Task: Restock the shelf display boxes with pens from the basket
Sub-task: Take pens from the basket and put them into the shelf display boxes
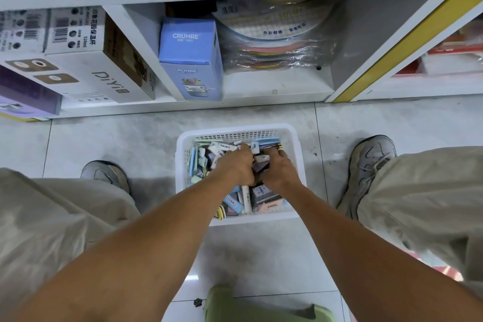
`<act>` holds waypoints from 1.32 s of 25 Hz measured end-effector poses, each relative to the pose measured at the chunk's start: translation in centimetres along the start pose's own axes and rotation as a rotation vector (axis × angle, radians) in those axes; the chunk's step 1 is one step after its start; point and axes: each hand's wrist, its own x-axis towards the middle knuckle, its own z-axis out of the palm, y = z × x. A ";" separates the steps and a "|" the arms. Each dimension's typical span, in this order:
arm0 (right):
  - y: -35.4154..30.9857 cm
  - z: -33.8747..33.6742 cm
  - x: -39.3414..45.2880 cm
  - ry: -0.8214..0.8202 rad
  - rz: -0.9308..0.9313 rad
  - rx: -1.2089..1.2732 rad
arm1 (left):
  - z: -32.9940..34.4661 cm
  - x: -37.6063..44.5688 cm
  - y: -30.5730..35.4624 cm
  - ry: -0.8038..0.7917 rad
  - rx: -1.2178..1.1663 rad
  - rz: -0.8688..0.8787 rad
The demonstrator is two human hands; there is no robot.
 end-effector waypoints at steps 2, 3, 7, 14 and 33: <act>-0.5 -0.3 0.5 -0.059 0.016 -0.041 | -0.2 0.2 0.1 -0.033 -0.013 -0.001; -0.7 -0.7 0.7 -0.072 0.017 -0.024 | -0.4 0.3 0.2 -0.053 -0.018 -0.001; -0.9 -1.0 0.5 -0.018 0.031 0.202 | -0.8 0.6 0.4 -0.117 0.016 0.007; -1.5 -1.1 0.6 0.091 0.059 0.463 | -1.4 1.0 0.6 -0.138 0.033 -0.033; -1.5 -5.4 -3.0 0.133 0.046 0.389 | -6.1 -5.3 -3.2 0.008 -0.619 -0.041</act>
